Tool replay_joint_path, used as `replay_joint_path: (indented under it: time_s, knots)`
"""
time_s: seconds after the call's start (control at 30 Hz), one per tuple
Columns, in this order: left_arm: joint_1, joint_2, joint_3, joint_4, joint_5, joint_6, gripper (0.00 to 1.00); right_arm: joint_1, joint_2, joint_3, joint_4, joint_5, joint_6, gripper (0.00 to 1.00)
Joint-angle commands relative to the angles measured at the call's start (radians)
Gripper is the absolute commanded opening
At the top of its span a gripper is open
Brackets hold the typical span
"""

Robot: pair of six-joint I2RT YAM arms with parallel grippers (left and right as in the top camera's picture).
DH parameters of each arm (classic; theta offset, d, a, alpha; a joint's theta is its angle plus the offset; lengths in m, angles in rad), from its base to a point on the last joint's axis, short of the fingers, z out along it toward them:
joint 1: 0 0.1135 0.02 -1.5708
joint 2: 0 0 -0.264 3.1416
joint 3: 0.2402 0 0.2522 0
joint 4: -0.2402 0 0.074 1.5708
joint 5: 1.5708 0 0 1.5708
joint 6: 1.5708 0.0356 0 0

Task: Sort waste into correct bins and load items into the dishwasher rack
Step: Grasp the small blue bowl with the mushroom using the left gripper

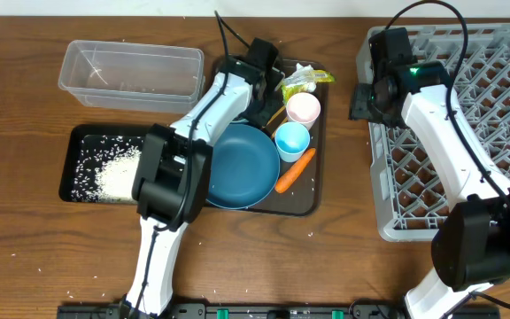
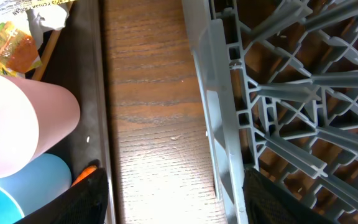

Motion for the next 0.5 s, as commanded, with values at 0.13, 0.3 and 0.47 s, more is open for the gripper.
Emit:
replay_joint_path:
  time_s: [0.13, 0.3, 0.47]
  knots:
    - [0.012, -0.262, 0.012, -0.062, 0.011, -0.089, 0.06, -0.005, -0.012, -0.006, 0.002, 0.018, -0.015, 0.64]
    - [0.047, -0.406, 0.012, -0.171, 0.011, -0.151, 0.06, -0.005, -0.012, -0.006, 0.005, 0.018, -0.016, 0.64]
    - [0.122, -0.484, 0.012, -0.322, 0.057, -0.214, 0.06, -0.005, -0.012, -0.006, 0.013, 0.018, -0.034, 0.64]
